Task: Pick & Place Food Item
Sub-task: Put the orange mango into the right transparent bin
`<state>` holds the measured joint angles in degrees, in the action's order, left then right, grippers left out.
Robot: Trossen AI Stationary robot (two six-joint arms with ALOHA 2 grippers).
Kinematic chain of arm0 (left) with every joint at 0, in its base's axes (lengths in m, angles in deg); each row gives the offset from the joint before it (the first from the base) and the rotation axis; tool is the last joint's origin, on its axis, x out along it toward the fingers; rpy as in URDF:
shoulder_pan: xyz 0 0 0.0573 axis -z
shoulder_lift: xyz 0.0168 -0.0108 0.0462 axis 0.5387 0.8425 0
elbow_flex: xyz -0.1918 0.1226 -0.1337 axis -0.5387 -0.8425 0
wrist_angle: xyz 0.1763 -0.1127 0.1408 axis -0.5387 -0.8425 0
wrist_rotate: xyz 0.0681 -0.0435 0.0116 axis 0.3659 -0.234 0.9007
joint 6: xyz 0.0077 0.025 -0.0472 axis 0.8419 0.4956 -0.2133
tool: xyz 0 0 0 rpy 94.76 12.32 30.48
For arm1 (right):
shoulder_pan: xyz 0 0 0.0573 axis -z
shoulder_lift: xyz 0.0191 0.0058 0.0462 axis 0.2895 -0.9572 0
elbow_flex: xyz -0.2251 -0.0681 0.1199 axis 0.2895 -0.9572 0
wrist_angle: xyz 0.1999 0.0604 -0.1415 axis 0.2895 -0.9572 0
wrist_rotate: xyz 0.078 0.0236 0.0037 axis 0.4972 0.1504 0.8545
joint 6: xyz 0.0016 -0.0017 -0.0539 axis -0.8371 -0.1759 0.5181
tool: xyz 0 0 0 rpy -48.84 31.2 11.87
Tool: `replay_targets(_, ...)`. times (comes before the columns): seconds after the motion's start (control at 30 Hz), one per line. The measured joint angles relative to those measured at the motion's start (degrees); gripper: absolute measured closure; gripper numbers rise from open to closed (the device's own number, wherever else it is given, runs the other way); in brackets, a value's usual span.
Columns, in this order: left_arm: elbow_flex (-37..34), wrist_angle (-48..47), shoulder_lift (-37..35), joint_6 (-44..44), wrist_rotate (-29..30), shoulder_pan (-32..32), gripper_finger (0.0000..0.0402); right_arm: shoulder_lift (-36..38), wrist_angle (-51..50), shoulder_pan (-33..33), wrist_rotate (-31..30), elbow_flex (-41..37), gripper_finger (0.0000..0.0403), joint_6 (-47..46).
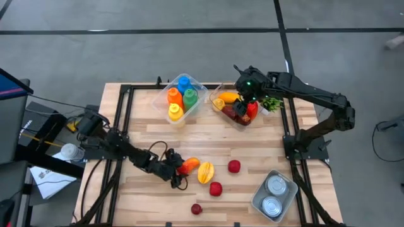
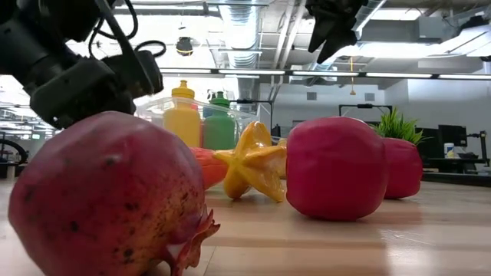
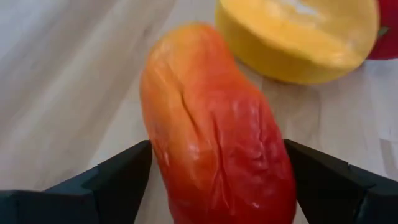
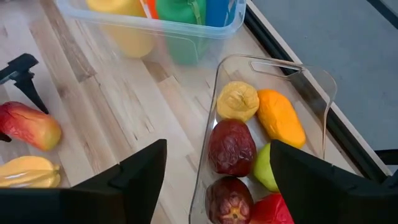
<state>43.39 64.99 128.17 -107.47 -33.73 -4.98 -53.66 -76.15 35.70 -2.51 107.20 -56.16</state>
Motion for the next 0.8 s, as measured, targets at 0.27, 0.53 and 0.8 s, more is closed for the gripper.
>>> replay_targets(0.27, 0.81, -7.42, -1.57, -6.8, -0.36, -0.28, 0.0133, 0.0, 0.23, 0.0, 0.0, 0.0, 0.0127, -0.06)
replay_targets(0.53, 0.71, -13.31, -13.48, -6.94, -1.34, -1.6, 0.0193, 0.0, 1.8, -1.58, 0.91, 0.01, 0.0127, 1.02)
replay_targets(0.8, 0.71, -13.46, -33.87, -3.38, 3.13, -8.29, 0.0165, 0.0, 11.12, -5.49, 8.57, 0.0, 0.0127, 2.68)
